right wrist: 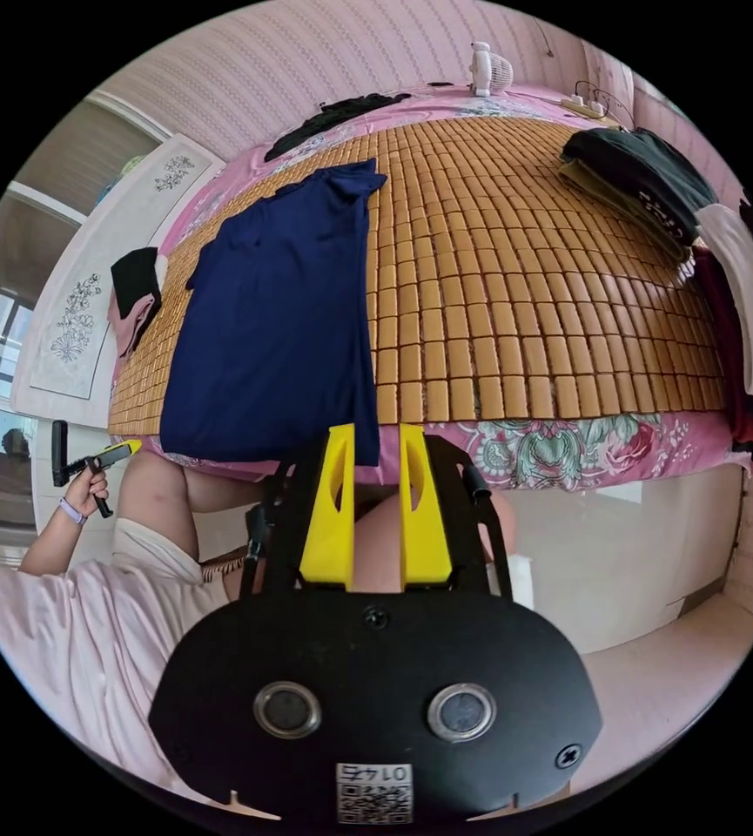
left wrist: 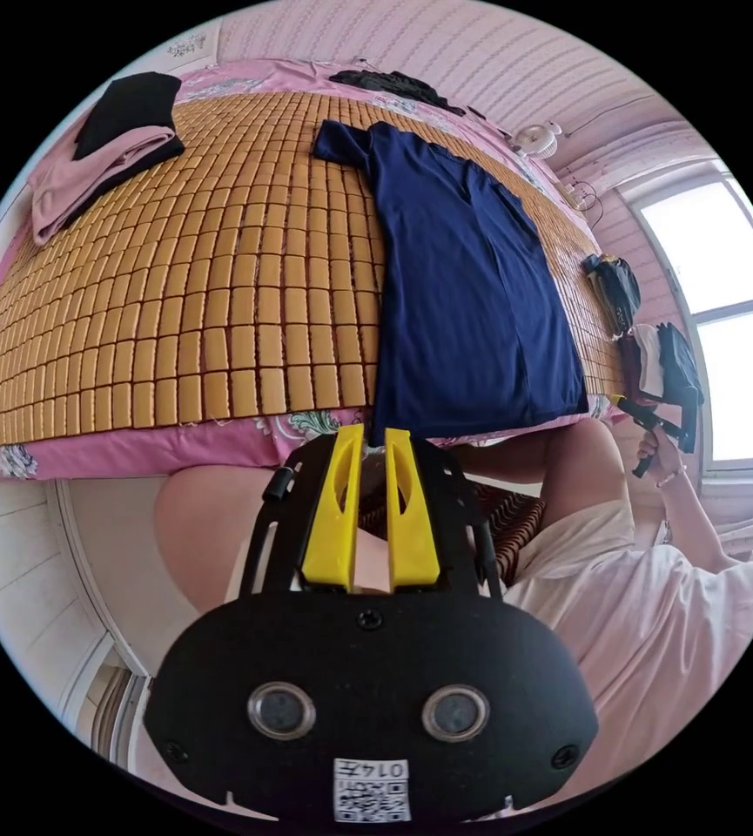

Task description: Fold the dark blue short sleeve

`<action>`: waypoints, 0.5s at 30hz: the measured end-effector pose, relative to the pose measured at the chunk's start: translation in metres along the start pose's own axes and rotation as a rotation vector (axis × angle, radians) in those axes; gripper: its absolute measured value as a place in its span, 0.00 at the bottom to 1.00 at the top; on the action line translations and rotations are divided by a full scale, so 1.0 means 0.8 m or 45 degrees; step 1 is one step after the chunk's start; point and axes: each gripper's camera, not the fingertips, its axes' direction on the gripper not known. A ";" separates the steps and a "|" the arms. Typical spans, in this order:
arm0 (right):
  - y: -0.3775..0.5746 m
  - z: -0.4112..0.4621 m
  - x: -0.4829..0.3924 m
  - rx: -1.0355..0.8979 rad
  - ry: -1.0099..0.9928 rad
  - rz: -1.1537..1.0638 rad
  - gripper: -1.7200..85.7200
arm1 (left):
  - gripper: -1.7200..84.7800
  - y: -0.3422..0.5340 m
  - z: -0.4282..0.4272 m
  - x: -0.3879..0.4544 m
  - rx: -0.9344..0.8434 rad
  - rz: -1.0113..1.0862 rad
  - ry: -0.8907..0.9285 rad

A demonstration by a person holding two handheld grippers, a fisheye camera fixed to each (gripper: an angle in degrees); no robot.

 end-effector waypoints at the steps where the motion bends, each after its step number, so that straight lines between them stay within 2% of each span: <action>1: -0.004 0.011 -0.007 -0.042 0.015 -0.025 0.12 | 0.09 -0.005 0.009 0.005 -0.016 0.014 -0.016; 7: -0.021 0.065 -0.034 -0.220 0.133 -0.036 0.10 | 0.09 -0.039 0.067 0.028 -0.163 0.029 -0.083; 10: -0.019 0.071 -0.041 -0.232 0.142 -0.069 0.06 | 0.06 -0.046 0.085 0.044 -0.220 0.100 -0.203; 15: -0.003 0.058 -0.046 -0.207 0.183 -0.087 0.05 | 0.01 -0.028 0.079 0.045 -0.232 0.113 -0.170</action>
